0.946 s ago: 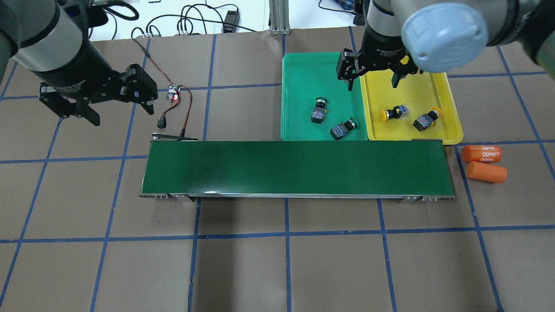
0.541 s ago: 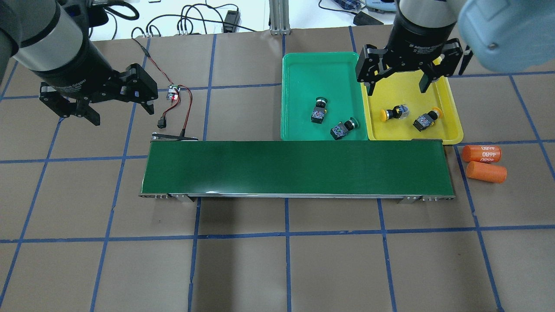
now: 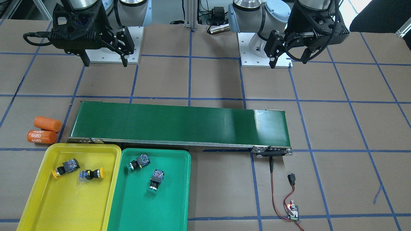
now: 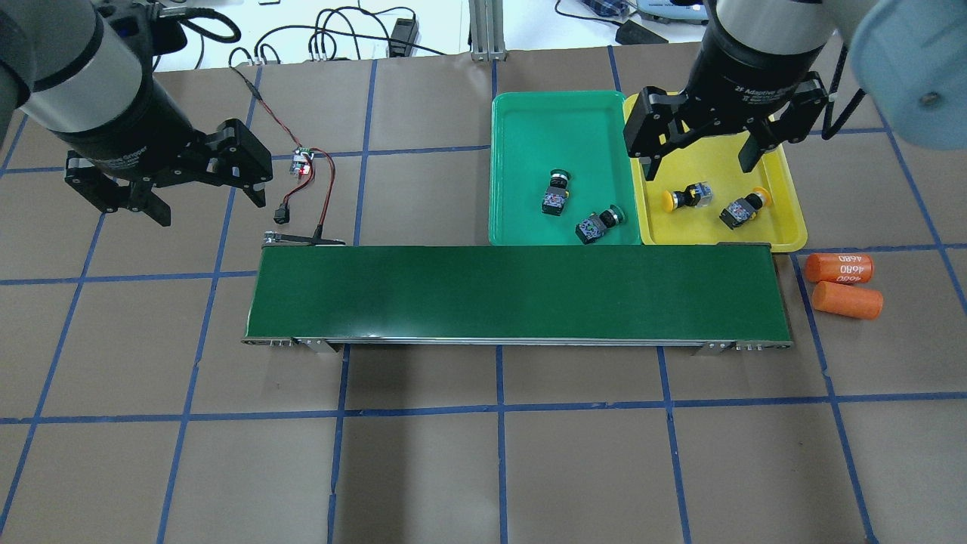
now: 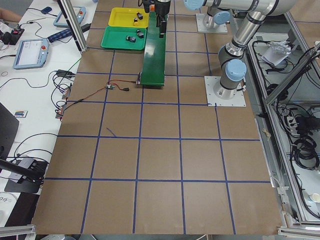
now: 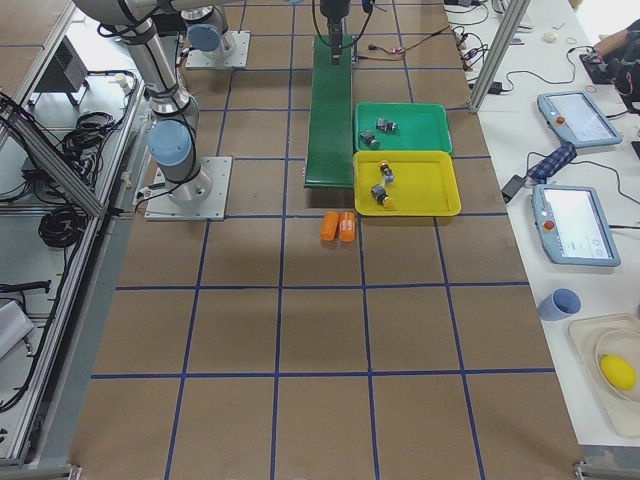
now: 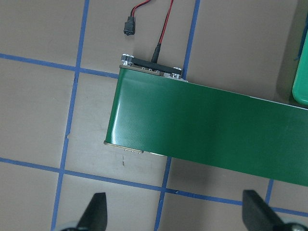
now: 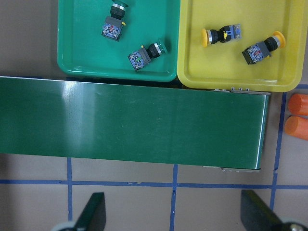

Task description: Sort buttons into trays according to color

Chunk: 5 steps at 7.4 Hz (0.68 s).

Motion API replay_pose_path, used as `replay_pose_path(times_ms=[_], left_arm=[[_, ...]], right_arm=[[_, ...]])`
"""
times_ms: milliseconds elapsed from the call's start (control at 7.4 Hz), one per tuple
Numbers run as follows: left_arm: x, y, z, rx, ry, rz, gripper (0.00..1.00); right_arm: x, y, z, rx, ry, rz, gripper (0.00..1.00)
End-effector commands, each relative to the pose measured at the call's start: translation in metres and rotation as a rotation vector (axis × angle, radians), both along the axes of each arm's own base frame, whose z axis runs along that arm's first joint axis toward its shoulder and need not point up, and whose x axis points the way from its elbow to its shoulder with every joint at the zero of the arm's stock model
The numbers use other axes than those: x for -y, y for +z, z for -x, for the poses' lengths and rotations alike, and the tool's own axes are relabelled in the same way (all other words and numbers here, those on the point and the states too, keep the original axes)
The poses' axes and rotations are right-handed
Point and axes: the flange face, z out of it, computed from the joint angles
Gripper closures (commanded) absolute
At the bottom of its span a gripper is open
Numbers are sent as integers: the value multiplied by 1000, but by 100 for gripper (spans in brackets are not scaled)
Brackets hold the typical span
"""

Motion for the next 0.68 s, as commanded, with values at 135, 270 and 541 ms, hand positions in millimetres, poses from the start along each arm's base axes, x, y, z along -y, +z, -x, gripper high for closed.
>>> replay_pose_path(times_ms=[135,270,541], left_arm=[[-9,-5,1,1,-8,-2,0],[-8,-8,1,1,-19,-9,0],[2,-18,1,-6,-56,-27,0]], right_arm=[[3,-7,-1,3,11,-14,0],[4,-7,-1,3,15,-13,0],[3,-12,0,-5,17,-18,0]])
